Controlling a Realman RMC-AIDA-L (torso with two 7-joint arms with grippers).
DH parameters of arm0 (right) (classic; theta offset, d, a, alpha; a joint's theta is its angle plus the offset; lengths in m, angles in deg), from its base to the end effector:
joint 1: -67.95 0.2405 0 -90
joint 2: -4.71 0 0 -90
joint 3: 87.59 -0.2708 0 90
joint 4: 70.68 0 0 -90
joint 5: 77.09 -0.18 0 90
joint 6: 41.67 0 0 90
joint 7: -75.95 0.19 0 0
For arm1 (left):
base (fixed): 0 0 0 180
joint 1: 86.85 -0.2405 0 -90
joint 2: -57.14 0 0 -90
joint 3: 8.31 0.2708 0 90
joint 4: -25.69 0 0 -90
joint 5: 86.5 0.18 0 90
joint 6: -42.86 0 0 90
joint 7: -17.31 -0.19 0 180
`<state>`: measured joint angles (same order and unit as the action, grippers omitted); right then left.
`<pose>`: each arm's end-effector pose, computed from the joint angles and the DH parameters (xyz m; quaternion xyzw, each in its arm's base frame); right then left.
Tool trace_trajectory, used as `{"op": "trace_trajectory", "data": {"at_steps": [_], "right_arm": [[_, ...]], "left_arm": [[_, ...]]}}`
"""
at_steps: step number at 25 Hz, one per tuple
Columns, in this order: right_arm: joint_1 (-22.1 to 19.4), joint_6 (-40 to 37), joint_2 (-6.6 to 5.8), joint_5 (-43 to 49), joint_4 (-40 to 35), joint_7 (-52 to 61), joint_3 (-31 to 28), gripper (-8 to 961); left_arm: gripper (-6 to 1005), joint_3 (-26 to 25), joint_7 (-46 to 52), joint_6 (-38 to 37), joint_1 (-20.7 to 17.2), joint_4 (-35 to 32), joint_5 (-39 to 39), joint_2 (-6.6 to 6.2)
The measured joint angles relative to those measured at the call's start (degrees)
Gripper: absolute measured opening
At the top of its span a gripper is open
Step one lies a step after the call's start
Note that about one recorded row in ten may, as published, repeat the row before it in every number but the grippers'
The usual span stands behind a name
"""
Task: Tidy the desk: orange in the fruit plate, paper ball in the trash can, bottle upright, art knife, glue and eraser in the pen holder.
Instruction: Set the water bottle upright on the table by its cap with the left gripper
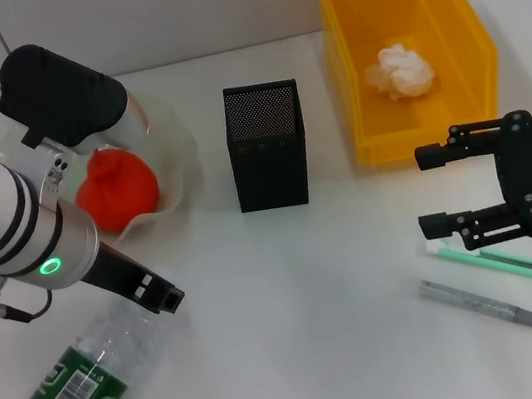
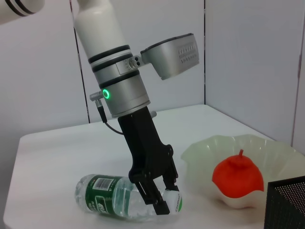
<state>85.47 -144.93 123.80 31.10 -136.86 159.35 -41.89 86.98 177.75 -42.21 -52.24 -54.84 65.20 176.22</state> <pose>0.2313 0.2779 0.0084 -0.9618 0.1033 0.2137 0.1365 -0.2051 0.3326 -0.0782 -0.9070 -0.3068 0.2124 0.1951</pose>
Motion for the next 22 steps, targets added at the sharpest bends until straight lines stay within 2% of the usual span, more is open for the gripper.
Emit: {"op": "trace_trajectory", "data": {"at_steps": [22], "right_arm": [[-0.01,0.87,0.0,-0.22,0.0,-0.16,-0.08,759]], "left_arm": [[444,-0.09,0.71,-3.26,-0.5,-7.64,0.06,0.0]]}}
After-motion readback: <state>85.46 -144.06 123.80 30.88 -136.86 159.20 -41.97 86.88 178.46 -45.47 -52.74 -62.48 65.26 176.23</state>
